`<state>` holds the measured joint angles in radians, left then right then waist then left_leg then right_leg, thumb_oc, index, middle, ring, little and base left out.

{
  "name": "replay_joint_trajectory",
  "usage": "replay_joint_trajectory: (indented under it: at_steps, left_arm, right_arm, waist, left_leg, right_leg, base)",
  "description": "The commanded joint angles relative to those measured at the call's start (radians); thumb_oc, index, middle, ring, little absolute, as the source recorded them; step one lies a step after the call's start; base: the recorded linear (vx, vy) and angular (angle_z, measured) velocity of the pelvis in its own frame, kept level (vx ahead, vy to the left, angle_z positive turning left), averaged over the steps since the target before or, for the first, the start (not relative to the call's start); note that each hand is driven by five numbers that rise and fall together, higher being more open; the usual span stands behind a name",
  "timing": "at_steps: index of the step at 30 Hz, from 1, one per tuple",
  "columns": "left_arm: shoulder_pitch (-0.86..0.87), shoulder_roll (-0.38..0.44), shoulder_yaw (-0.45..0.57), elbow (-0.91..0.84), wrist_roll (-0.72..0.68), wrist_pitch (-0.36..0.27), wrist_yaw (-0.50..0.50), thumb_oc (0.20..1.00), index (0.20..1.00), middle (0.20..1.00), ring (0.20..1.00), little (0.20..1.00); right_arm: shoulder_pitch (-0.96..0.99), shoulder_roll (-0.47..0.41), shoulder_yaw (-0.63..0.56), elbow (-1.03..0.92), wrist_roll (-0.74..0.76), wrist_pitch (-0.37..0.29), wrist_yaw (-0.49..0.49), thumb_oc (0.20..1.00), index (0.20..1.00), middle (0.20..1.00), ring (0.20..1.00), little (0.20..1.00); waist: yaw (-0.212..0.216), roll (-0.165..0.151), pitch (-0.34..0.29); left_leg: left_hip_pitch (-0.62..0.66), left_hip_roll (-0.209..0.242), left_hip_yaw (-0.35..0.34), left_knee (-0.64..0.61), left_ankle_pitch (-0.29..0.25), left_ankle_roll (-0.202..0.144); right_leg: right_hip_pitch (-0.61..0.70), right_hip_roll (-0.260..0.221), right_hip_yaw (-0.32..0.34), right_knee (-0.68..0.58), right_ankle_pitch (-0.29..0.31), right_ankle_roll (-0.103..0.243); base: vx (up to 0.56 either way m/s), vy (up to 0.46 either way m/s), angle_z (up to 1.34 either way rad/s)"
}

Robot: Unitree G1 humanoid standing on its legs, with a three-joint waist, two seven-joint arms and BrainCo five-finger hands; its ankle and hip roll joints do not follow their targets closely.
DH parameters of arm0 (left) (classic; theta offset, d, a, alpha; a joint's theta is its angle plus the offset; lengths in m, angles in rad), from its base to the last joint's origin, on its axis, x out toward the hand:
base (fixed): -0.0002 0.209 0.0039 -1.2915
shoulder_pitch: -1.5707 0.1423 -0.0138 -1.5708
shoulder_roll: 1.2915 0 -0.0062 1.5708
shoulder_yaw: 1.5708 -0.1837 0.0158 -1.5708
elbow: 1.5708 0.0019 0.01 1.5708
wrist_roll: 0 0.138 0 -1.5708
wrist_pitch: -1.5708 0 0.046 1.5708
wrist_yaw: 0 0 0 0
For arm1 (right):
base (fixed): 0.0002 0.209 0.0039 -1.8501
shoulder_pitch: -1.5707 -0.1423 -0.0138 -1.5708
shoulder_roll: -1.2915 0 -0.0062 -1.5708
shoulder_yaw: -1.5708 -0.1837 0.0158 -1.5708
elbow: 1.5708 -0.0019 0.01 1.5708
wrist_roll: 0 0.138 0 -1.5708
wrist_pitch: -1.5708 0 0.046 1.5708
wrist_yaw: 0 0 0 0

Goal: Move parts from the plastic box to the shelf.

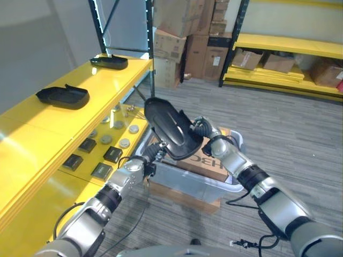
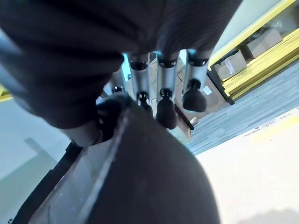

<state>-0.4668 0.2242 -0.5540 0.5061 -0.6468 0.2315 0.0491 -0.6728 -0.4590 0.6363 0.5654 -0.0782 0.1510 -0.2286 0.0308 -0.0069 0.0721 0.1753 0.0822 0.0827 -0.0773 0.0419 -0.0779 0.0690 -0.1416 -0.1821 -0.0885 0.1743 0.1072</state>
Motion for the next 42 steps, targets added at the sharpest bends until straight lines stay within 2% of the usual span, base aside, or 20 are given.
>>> replay_joint_trajectory:
  at_steps: [1, 5, 8, 9, 13, 20, 26, 29, 32, 34, 35, 37, 39, 42]
  left_arm:
    - [-0.16, -0.098, -0.066, -0.005, -0.016, -0.111, 0.001, 0.2, 0.2, 0.2, 0.2, 0.2]
    - [-0.168, -0.109, -0.046, -0.008, -0.002, -0.15, 0.032, 0.2, 0.2, 0.2, 0.2, 0.2]
    - [-0.178, -0.115, -0.027, -0.018, 0.0, -0.152, 0.053, 0.2, 0.2, 0.2, 0.2, 0.2]
    - [-0.182, -0.119, -0.024, -0.018, 0.0, -0.151, 0.06, 0.2, 0.2, 0.2, 0.2, 0.2]
    - [-0.194, -0.128, -0.021, -0.022, -0.01, -0.136, 0.086, 0.2, 0.2, 0.2, 0.2, 0.2]
    - [-0.228, -0.153, -0.016, 0.0, -0.017, -0.128, 0.118, 0.2, 0.2, 0.2, 0.2, 0.2]
    - [-0.249, -0.161, -0.011, 0.016, -0.014, -0.153, 0.16, 0.2, 0.2, 0.2, 0.2, 0.2]
    - [-0.26, -0.142, -0.001, 0.008, 0.012, -0.195, 0.209, 0.2, 0.2, 0.2, 0.2, 0.2]
    - [-0.28, -0.068, 0.038, -0.021, 0.04, -0.23, 0.241, 0.2, 0.2, 0.2, 0.2, 0.2]
    - [-0.283, -0.009, 0.072, -0.064, 0.049, -0.228, 0.246, 0.2, 0.2, 0.2, 0.2, 0.2]
    - [-0.277, 0.061, 0.112, -0.124, 0.074, -0.213, 0.251, 0.2, 0.2, 0.2, 0.2, 0.2]
    - [-0.273, 0.087, 0.124, -0.14, 0.097, -0.217, 0.257, 0.2, 0.2, 0.2, 0.2, 0.2]
    - [-0.247, 0.227, 0.208, -0.219, 0.164, -0.206, 0.252, 0.2, 0.2, 0.2, 0.2, 0.2]
    - [-0.222, 0.31, 0.269, -0.251, 0.183, -0.193, 0.223, 0.2, 0.2, 0.2, 0.2, 0.2]
  right_arm:
    - [-0.104, 0.045, 0.014, -0.011, 0.06, -0.081, -0.009, 0.2, 0.2, 0.2, 0.2, 0.2]
    - [-0.102, 0.069, -0.002, -0.012, 0.127, -0.07, -0.025, 0.2, 0.2, 0.2, 0.2, 0.2]
    - [-0.102, 0.11, -0.023, -0.014, 0.274, -0.035, -0.072, 0.2, 0.2, 0.2, 0.2, 0.2]
    - [-0.102, 0.129, -0.039, -0.014, 0.319, -0.021, -0.081, 1.0, 1.0, 1.0, 1.0, 1.0]
    - [-0.1, 0.171, -0.074, -0.02, 0.399, -0.006, -0.106, 1.0, 1.0, 1.0, 1.0, 1.0]
    - [-0.12, 0.225, -0.097, 0.001, 0.452, 0.008, -0.134, 1.0, 1.0, 1.0, 1.0, 1.0]
    - [-0.118, 0.241, -0.102, 0.026, 0.484, 0.003, -0.149, 1.0, 1.0, 1.0, 1.0, 1.0]
    - [-0.114, 0.237, -0.117, 0.023, 0.541, -0.011, -0.178, 1.0, 1.0, 1.0, 1.0, 1.0]
    - [-0.102, 0.204, -0.158, 0.0, 0.593, -0.024, -0.22, 1.0, 1.0, 1.0, 1.0, 1.0]
    - [-0.084, 0.175, -0.181, -0.013, 0.6, -0.044, -0.24, 1.0, 1.0, 1.0, 1.0, 1.0]
    - [-0.052, 0.138, -0.214, -0.036, 0.6, -0.076, -0.261, 1.0, 1.0, 1.0, 1.0, 1.0]
    - [-0.039, 0.123, -0.227, -0.044, 0.601, -0.085, -0.269, 1.0, 1.0, 1.0, 1.0, 1.0]
    - [0.031, 0.027, -0.326, -0.094, 0.572, -0.133, -0.286, 1.0, 1.0, 1.0, 1.0, 1.0]
    - [0.085, -0.036, -0.401, -0.127, 0.551, -0.155, -0.275, 1.0, 1.0, 1.0, 1.0, 1.0]
  waist:
    - [0.03, 0.009, -0.041]
    - [0.031, 0.01, -0.041]
    - [0.036, 0.011, -0.039]
    - [0.035, 0.012, -0.039]
    - [0.033, 0.013, -0.038]
    - [0.031, 0.016, -0.042]
    - [0.027, 0.016, -0.045]
    - [0.027, 0.016, -0.046]
    - [0.031, 0.016, -0.043]
    - [0.036, 0.018, -0.044]
    - [0.04, 0.02, -0.046]
    - [0.042, 0.021, -0.046]
    - [0.045, 0.024, -0.046]
    - [0.044, 0.026, -0.048]
  left_leg:
    - [-0.043, 0.012, -0.025, 0.023, -0.032, 0.029]
    - [-0.04, 0.012, -0.028, 0.02, -0.029, 0.028]
    - [-0.038, 0.011, -0.032, 0.02, -0.027, 0.026]
    - [-0.038, 0.011, -0.031, 0.019, -0.027, 0.026]
    - [-0.035, 0.012, -0.03, 0.018, -0.026, 0.026]
    - [-0.035, 0.011, -0.028, 0.017, -0.024, 0.027]
    - [-0.034, 0.012, -0.024, 0.015, -0.021, 0.026]
    - [-0.033, 0.012, -0.024, 0.014, -0.021, 0.023]
    - [-0.036, 0.013, -0.027, 0.016, -0.021, 0.02]
    - [-0.037, 0.014, -0.027, 0.013, -0.02, 0.018]
    - [-0.039, 0.015, -0.026, 0.01, -0.019, 0.018]
    - [-0.04, 0.015, -0.026, 0.01, -0.019, 0.017]
    - [-0.045, 0.017, -0.025, 0.005, -0.015, 0.017]
    - [-0.049, 0.017, -0.024, -0.001, -0.013, 0.017]
  right_leg:
    - [0.043, -0.065, -0.03, 0.001, -0.087, 0.102]
    - [0.045, -0.065, -0.032, 0.001, -0.086, 0.1]
    - [0.047, -0.064, -0.033, 0.001, -0.087, 0.099]
    - [0.048, -0.064, -0.033, 0.001, -0.087, 0.098]
    - [0.048, -0.063, -0.031, 0.001, -0.087, 0.096]
    - [0.049, -0.063, -0.03, 0.001, -0.088, 0.093]
    - [0.048, -0.063, -0.028, 0.001, -0.087, 0.094]
    - [0.048, -0.062, -0.027, 0.001, -0.088, 0.095]
    - [0.048, -0.062, -0.03, 0.001, -0.089, 0.094]
    - [0.046, -0.063, -0.033, 0.001, -0.09, 0.095]
    - [0.044, -0.063, -0.035, 0.001, -0.09, 0.095]
    - [0.044, -0.063, -0.036, 0.001, -0.091, 0.095]
    - [0.039, -0.064, -0.043, 0.001, -0.091, 0.097]
    - [0.035, -0.064, -0.044, 0.001, -0.093, 0.1]
  base:
    - [0.0, 0.0, 0.0]
    - [0.0, 0.0, 0.0]
    - [0.0, 0.0, 0.0]
    - [0.0, 0.0, 0.0]
    - [0.0, 0.0, 0.0]
    - [0.0, 0.0, 0.0]
    - [0.0, 0.0, 0.0]
    - [0.0, 0.0, 0.0]
    - [0.0, 0.0, 0.0]
    - [0.0, 0.0, 0.0]
    - [0.0, 0.0, 0.0]
    - [0.0, 0.0, 0.0]
    - [-0.04, 0.015, 0.02]
    - [-0.04, 0.01, 0.05]
